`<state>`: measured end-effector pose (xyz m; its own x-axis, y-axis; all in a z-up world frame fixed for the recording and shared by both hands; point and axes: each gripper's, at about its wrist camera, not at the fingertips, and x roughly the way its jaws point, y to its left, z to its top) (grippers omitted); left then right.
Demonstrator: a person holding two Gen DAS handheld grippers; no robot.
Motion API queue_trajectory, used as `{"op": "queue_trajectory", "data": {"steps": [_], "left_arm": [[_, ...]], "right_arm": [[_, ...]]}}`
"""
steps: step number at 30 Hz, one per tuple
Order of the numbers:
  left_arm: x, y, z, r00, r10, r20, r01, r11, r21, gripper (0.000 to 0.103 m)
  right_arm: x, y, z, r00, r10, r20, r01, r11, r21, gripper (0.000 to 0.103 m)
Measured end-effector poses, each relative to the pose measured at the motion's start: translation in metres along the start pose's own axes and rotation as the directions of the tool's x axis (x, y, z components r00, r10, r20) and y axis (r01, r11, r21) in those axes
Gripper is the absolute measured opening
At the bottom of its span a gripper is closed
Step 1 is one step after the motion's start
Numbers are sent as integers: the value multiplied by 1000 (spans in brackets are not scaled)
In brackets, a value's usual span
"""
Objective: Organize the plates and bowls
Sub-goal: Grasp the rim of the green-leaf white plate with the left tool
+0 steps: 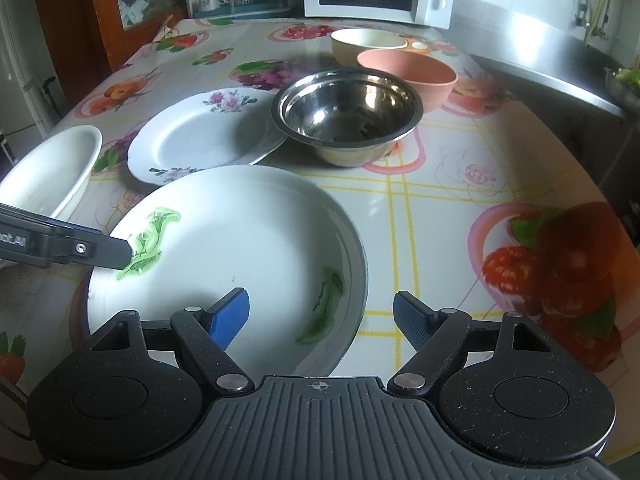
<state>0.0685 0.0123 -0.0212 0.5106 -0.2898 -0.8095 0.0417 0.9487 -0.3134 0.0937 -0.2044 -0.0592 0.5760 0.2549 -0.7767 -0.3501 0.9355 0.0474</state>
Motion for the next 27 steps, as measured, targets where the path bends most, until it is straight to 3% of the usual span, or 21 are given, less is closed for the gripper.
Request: {"op": "queue_trajectory", "data": {"steps": [12, 15, 19, 27], "left_arm": [[17, -6, -1, 999, -12, -39, 12, 1000, 12, 41], [19, -7, 0, 999, -17, -42, 18, 1000, 14, 34], [21, -11, 0, 999, -20, -44, 21, 999, 26, 29], [21, -14, 0, 999, -2, -40, 4, 999, 41, 28]], "right_arm": [[6, 2, -8, 998, 57, -5, -57, 998, 34, 79], [6, 4, -7, 997, 75, -1, -75, 997, 35, 79], [8, 9, -7, 998, 66, -1, -66, 998, 22, 80], [8, 12, -7, 999, 45, 1, -45, 999, 16, 81]]}}
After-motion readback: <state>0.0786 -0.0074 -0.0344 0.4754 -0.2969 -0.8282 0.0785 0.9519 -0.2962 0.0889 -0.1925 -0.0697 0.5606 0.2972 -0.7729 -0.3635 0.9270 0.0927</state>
